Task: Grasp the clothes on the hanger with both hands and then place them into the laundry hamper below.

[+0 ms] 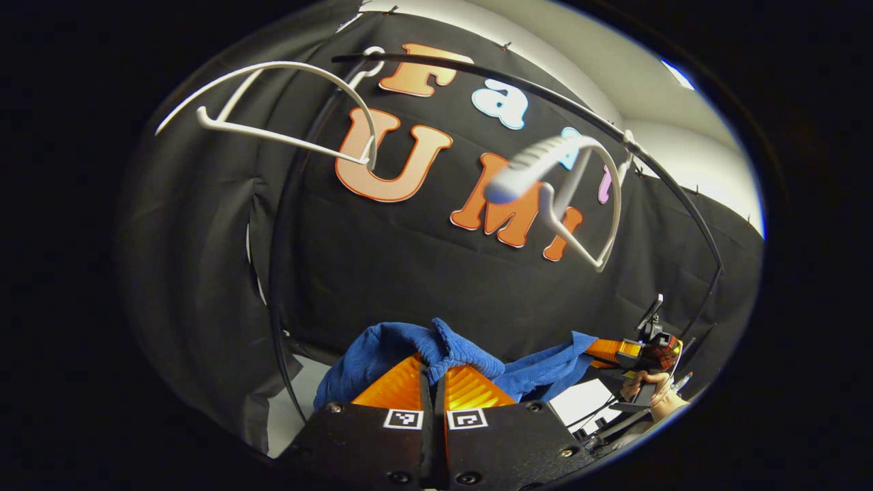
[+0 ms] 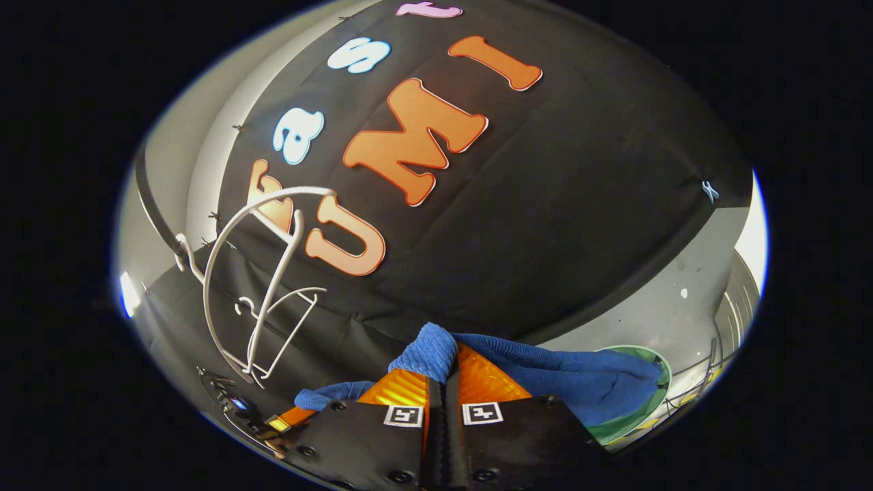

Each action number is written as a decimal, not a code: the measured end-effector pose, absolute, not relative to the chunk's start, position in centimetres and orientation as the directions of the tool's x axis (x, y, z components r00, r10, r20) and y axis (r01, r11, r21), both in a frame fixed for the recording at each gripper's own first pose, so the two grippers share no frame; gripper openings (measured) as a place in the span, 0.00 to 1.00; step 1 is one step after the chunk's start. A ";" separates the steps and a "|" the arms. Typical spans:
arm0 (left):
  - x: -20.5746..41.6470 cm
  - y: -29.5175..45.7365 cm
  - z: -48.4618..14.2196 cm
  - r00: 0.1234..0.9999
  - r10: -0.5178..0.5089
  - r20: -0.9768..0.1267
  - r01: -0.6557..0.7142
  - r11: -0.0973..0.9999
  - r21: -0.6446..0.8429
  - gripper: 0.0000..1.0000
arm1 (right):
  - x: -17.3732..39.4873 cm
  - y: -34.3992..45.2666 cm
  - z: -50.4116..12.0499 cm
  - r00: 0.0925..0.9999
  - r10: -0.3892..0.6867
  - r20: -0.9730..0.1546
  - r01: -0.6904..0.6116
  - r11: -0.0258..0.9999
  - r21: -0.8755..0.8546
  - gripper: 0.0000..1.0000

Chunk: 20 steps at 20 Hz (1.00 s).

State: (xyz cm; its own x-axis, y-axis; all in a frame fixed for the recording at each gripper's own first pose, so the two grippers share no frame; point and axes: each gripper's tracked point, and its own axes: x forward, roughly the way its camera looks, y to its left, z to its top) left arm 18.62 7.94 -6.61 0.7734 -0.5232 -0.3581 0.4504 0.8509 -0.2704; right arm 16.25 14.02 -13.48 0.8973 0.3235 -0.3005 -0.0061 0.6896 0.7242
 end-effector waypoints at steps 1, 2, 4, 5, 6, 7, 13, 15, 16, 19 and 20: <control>18.3 7.0 -6.9 0.765 -0.532 -0.363 0.462 0.846 -0.267 0.00 | 15.8 14.1 -13.9 0.896 0.321 -0.308 -0.002 0.695 0.719 0.07; 18.0 6.0 -7.3 0.756 -0.541 -0.368 0.472 0.840 -0.266 0.00 | 15.6 14.3 -14.2 0.895 0.315 -0.315 0.004 0.700 0.714 0.07; 17.1 4.0 -8.3 0.736 -0.560 -0.380 0.491 0.829 -0.268 0.00 | 15.0 14.4 -14.7 0.893 0.306 -0.328 0.017 0.708 0.706 0.07; 16.5 3.3 -8.9 0.728 -0.566 -0.386 0.498 0.825 -0.269 0.00 | 14.5 14.3 -15.1 0.893 0.299 -0.337 0.026 0.713 0.701 0.07; 16.0 2.6 -9.3 0.722 -0.570 -0.393 0.502 0.822 -0.269 0.00 | 14.3 14.3 -15.5 0.892 0.292 -0.346 0.034 0.719 0.694 0.08; 15.7 1.7 -9.8 0.717 -0.573 -0.398 0.507 0.820 -0.267 0.00 | 13.9 14.3 -15.8 0.890 0.283 -0.357 0.043 0.729 0.683 0.08; 14.0 -0.9 -11.7 0.748 -0.522 -0.410 0.491 0.851 -0.188 0.00 | 12.9 13.2 -17.5 0.887 0.199 -0.417 0.087 0.815 0.573 0.08; 13.4 -1.6 -12.1 0.758 -0.505 -0.412 0.483 0.860 -0.167 0.00 | 13.0 13.1 -18.5 0.871 0.193 -0.451 0.089 0.842 0.532 0.08; 13.3 -2.2 -12.5 0.759 -0.501 -0.416 0.482 0.862 -0.160 0.00 | 13.1 13.1 -18.8 0.866 0.188 -0.463 0.088 0.855 0.512 0.08; 12.9 -4.0 -14.3 0.752 -0.485 -0.446 0.471 0.869 -0.150 0.00 | 13.2 13.0 -19.6 0.859 0.167 -0.484 0.087 0.884 0.459 0.08; 12.8 -4.6 -15.0 0.745 -0.482 -0.461 0.471 0.870 -0.147 0.00 | 13.4 12.8 -20.1 0.853 0.160 -0.496 0.089 0.894 0.440 0.08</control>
